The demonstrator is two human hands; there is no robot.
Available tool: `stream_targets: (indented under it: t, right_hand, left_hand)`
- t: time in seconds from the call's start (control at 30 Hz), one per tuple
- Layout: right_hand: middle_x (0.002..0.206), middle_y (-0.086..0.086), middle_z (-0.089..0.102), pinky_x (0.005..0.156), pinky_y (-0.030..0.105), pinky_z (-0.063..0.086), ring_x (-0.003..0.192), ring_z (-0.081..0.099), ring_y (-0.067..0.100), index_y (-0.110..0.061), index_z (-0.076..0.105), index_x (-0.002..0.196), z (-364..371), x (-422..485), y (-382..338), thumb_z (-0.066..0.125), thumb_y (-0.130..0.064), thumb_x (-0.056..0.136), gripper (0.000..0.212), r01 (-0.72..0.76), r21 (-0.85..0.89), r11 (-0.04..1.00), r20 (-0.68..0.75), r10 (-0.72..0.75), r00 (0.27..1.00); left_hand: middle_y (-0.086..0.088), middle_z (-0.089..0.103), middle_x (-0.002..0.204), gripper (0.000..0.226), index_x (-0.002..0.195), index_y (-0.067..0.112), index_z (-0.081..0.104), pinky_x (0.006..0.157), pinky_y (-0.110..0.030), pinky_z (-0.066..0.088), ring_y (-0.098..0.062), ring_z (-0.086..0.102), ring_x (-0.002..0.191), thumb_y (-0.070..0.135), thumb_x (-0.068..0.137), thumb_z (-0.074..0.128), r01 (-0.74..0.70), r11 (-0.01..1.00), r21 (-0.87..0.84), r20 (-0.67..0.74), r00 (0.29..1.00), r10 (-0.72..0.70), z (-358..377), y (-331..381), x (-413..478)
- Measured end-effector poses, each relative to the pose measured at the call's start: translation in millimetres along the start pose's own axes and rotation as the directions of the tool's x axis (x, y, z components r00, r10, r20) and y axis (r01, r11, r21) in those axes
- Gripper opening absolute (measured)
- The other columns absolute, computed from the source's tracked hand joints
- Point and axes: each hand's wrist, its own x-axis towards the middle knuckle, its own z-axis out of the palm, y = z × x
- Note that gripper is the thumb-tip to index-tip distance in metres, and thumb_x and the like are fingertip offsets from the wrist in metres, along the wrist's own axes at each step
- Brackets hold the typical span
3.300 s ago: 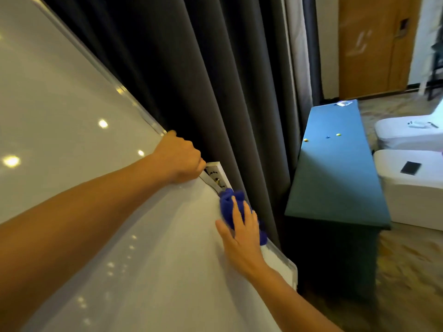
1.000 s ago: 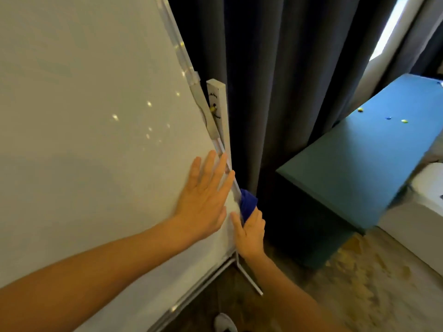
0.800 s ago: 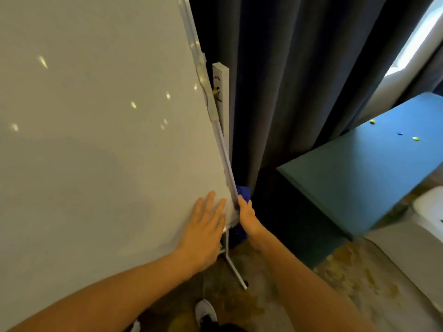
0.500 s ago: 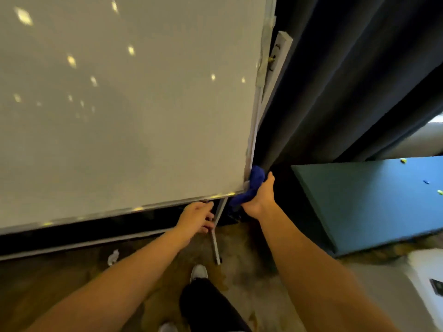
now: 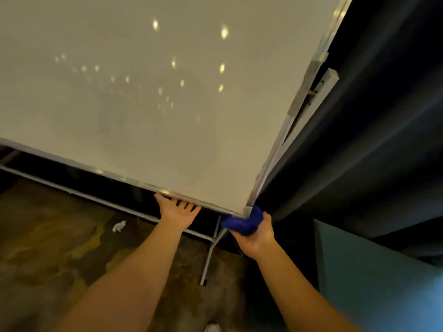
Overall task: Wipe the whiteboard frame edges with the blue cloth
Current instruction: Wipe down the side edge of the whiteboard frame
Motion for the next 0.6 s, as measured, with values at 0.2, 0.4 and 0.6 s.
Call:
stream_targets:
  t: [0.2,0.4,0.6]
  right_hand:
    - [0.138,0.02,0.055,0.1,0.06,0.043,0.123,0.054,0.045,-0.014,0.053,0.137,-36.2,-9.0,-39.8,0.049,-0.04,0.095,0.049,-0.257,-0.258,0.931,0.065,0.282,0.957]
    - [0.105,0.026,0.069,0.055,0.046,0.058,0.087,0.069,0.041,-0.007,0.063,0.115,-22.5,-18.4,-70.3,0.063,-0.028,0.09,0.033,-0.226,-0.626,0.746,-0.013,0.28,0.96]
    - [0.113,0.034,0.06,0.086,0.056,0.055,0.104,0.06,0.049,0.003,0.048,0.128,16.5,-11.2,-59.6,0.047,-0.008,0.097,0.033,-0.221,-0.479,0.85,0.037,0.271,0.962]
  left_hand:
    - [-0.013,0.058,0.123,0.075,0.139,0.018,0.046,0.096,-0.054,0.046,-0.034,0.057,0.107,0.071,0.087,0.035,-0.104,0.994,-0.038,-0.034,0.994,0.102,7.2,-39.4,5.5]
    - [-0.013,0.061,0.113,0.069,0.123,0.014,0.055,0.063,-0.048,0.052,-0.033,0.059,0.098,0.07,0.084,0.046,-0.186,0.98,-0.065,-0.094,0.979,0.179,17.4,-45.2,1.0]
    - [-0.014,0.062,0.106,0.07,0.116,0.01,0.055,0.069,-0.049,0.051,-0.032,0.06,0.091,0.071,0.082,0.046,-0.178,0.976,-0.122,-0.1,0.981,0.166,23.8,-40.8,18.3]
